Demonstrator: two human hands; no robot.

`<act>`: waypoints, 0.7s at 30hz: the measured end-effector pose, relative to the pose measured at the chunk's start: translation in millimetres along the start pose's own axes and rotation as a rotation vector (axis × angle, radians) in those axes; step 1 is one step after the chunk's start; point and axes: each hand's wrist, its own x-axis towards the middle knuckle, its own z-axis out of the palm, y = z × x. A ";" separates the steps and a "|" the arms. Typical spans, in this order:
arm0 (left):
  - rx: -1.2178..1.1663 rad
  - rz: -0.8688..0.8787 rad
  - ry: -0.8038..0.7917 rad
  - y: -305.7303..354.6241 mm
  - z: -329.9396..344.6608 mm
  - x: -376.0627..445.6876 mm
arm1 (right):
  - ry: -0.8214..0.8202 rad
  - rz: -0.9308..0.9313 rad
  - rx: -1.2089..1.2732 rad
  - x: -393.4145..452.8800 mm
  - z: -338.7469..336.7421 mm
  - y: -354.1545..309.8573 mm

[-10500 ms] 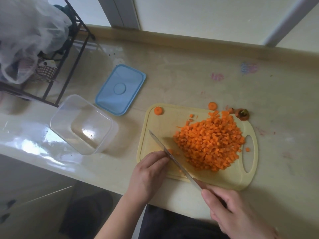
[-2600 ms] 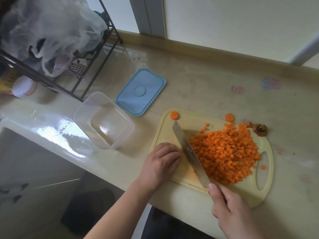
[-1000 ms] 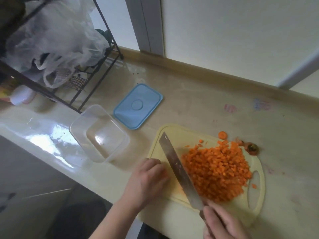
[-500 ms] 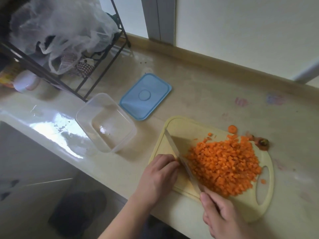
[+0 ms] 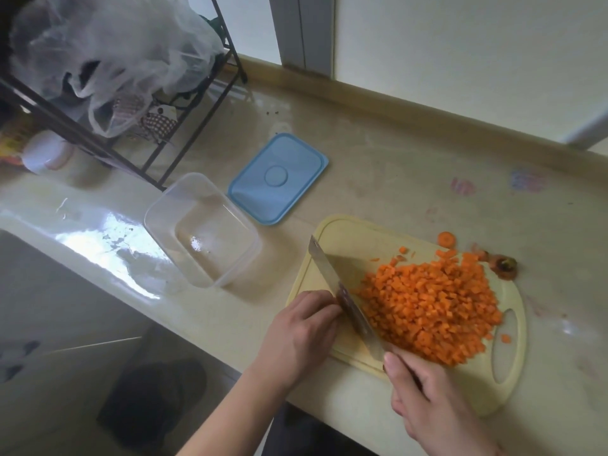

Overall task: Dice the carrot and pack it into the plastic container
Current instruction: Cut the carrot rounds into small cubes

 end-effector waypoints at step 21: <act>0.042 -0.013 -0.049 2.8 -8.8 4.5 | 0.041 -0.068 -0.063 -13.4 5.4 -11.0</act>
